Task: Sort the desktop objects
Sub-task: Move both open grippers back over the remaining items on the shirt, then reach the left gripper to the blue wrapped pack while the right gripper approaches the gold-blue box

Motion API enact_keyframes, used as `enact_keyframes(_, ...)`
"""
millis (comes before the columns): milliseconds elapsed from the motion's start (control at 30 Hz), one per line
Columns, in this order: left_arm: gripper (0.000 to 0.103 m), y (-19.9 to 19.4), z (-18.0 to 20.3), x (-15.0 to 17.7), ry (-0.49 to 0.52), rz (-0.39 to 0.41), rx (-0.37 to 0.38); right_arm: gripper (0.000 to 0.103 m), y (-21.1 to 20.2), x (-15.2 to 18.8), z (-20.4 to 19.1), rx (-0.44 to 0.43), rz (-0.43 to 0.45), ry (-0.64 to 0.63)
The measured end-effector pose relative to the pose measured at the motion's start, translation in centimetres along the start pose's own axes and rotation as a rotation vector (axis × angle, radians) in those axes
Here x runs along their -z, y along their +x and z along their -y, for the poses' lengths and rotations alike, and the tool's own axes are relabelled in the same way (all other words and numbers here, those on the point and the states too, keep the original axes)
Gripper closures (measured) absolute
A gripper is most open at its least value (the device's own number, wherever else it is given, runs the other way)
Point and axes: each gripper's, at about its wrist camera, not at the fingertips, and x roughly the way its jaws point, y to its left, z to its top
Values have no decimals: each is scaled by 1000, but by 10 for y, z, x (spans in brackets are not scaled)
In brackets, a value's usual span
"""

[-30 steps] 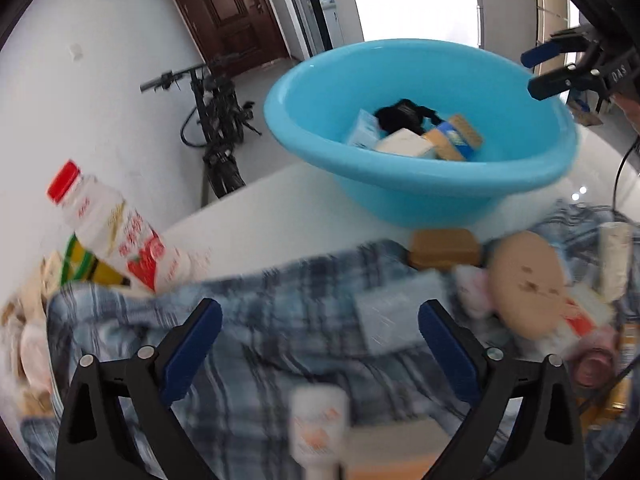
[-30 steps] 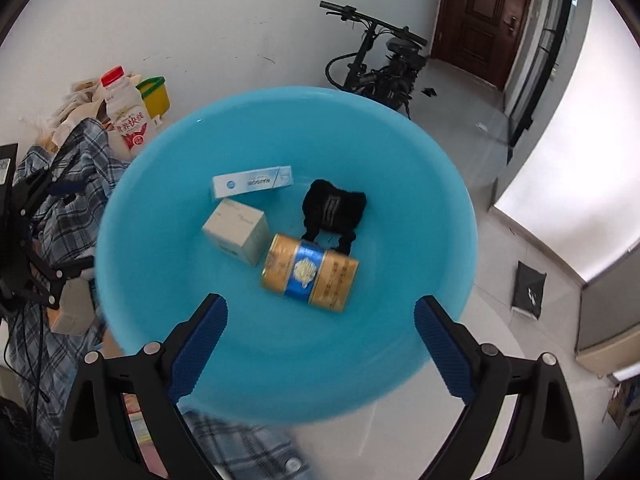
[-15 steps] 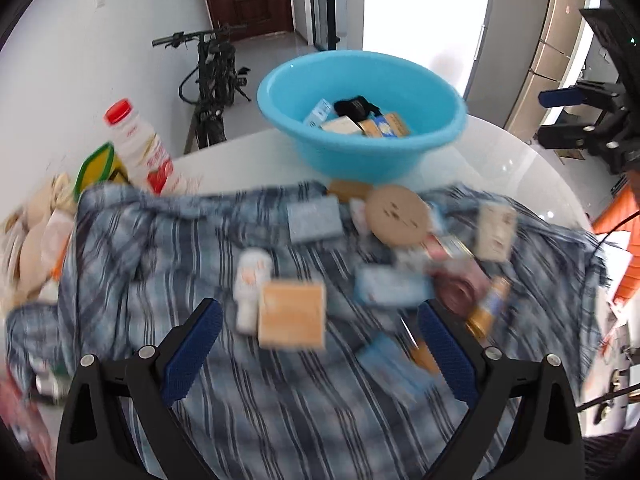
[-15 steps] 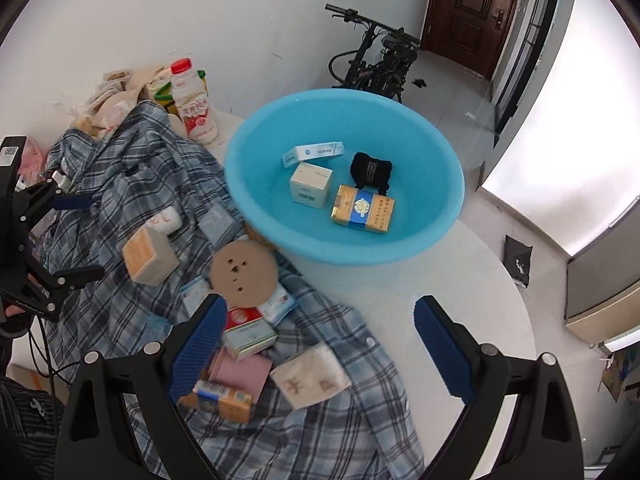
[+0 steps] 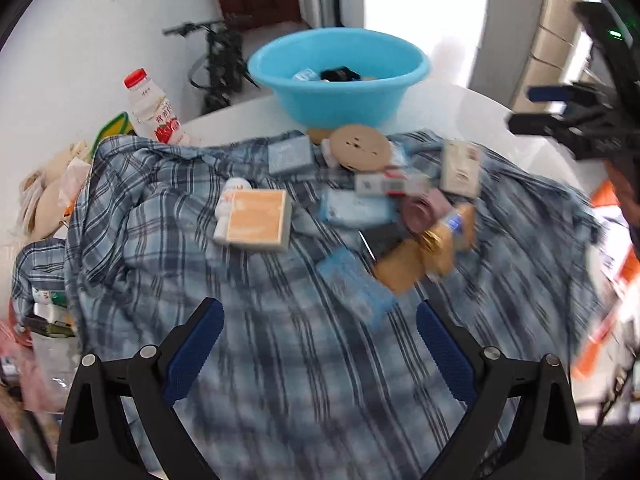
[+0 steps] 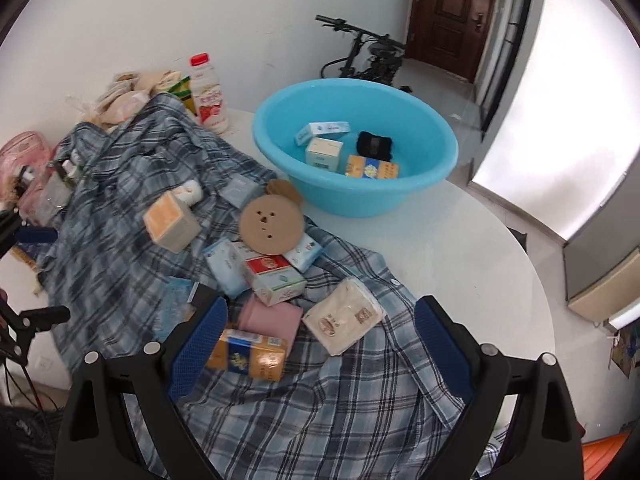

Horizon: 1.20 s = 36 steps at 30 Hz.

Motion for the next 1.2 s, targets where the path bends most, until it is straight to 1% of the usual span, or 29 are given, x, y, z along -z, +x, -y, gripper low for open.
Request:
enact_keyframes(67, 4, 23, 2, 0, -40, 37, -10, 9, 13, 11, 0, 5, 27, 27)
enact_keyframes(200, 4, 57, 1, -3, -110, 48, 49, 9, 39, 30, 3, 18, 44, 108)
enact_keyframes(300, 4, 67, 1, -3, -121, 78, 25, 9, 53, 45, 1, 7, 45, 147)
enact_keyframes(333, 4, 71, 2, -2, -120, 77, 28, 9, 57, 49, -1, 14, 46, 153)
enact_keyframes(400, 4, 74, 3, 4, -115, 41, 54, 9, 63, 59, -5, 38, 29, 164)
enact_keyframes(433, 4, 72, 3, 10, -103, 27, 73, 9, 63, 65, -7, 36, 16, 166)
enact_keyframes(467, 4, 69, 4, 18, -89, 23, 72, 9, 61, 72, -9, 29, 3, 161)
enact_keyframes(533, 4, 62, 5, 36, -53, 27, 37, 9, 52, 88, -12, 69, -1, 153)
enact_keyframes(600, 4, 57, 4, 52, -43, 25, 15, 9, 40, 103, -12, 121, 22, 153)
enact_keyframes(633, 4, 55, 4, 59, -46, 19, 15, 9, 32, 109, -11, 140, 43, 166)
enact_keyframes(667, 4, 52, 3, 65, -51, 20, 23, 9, 26, 114, -9, 146, 72, 188)
enact_keyframes(733, 4, 42, 2, 72, -66, 48, 39, 9, 13, 122, -3, 129, 131, 252)
enact_keyframes(800, 4, 32, 4, 72, -71, 69, 41, 8, 5, 123, 4, 90, 151, 296)
enact_keyframes(833, 4, 27, 5, 69, -73, 70, 58, 7, 4, 121, 6, 77, 144, 300)
enact_keyframes(867, 4, 23, 7, 66, -76, 66, 74, 7, 3, 117, 6, 82, 131, 292)
enact_keyframes(967, 4, 22, 14, 59, -66, -15, 135, 7, 0, 102, -5, 136, 111, 215)
enact_keyframes(1000, 4, 25, 17, 60, -63, -33, 131, 7, -1, 99, -10, 147, 103, 188)
enact_keyframes(1100, 4, 40, 33, 74, -13, -62, 74, 6, 3, 96, -21, 179, 119, 147)
enact_keyframes(1200, 4, 52, 49, 93, 43, -96, 47, 6, 18, 103, -22, 167, 143, 206)
